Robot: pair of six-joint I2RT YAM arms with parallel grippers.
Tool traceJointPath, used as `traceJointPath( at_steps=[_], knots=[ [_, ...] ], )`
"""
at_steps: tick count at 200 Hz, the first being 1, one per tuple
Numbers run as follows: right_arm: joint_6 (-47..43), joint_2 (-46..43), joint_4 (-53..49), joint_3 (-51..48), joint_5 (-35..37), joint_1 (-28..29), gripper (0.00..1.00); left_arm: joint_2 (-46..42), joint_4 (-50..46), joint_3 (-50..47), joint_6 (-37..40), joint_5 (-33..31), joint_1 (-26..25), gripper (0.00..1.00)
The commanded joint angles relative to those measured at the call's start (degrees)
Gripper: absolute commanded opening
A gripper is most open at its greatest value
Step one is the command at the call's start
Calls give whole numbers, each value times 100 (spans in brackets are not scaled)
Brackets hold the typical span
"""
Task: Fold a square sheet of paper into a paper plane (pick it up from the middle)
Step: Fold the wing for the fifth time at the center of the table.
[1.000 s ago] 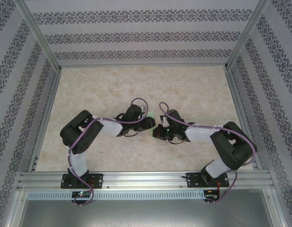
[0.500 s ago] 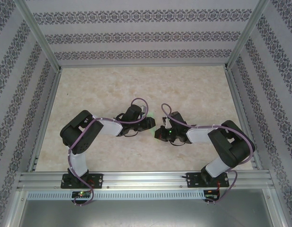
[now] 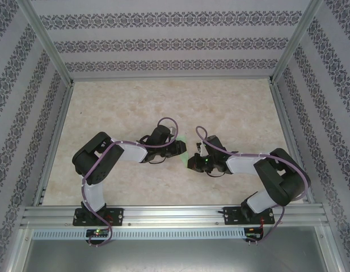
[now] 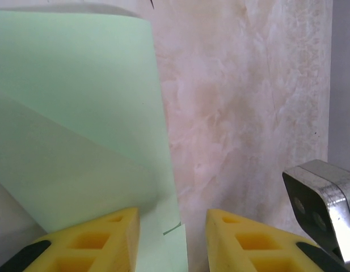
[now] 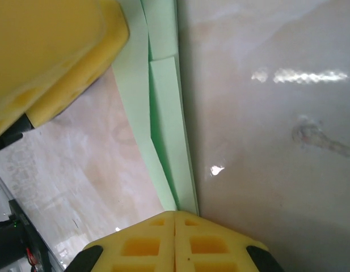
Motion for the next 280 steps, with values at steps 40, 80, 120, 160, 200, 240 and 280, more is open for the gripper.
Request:
traceJointPath(
  at_steps=[40, 80, 120, 160, 200, 240, 280],
  knots=[
    [-285, -279, -1066, -316, 174, -103, 7, 186, -254, 116, 126, -33, -42, 36],
    [-214, -1283, -1154, -77, 225, -116, 9, 168, -247, 118, 161, 61, -39, 36],
    [-197, -1011, -852, 435, 63, -38, 11, 187, -233, 135, 166, 78, -39, 36],
    [-270, -12, -628, 941, 97, 428, 11, 208, -249, 137, 163, 88, -45, 36],
    [-299, 311, -665, 918, 379, 529, 10, 202, -248, 137, 161, 79, -39, 36],
    [-343, 164, -718, 614, 403, 293, 9, 221, -284, 144, 183, 73, -41, 36],
    [-347, 225, -777, 379, 430, 115, 9, 239, -301, 135, 188, 73, -38, 36]
  ],
)
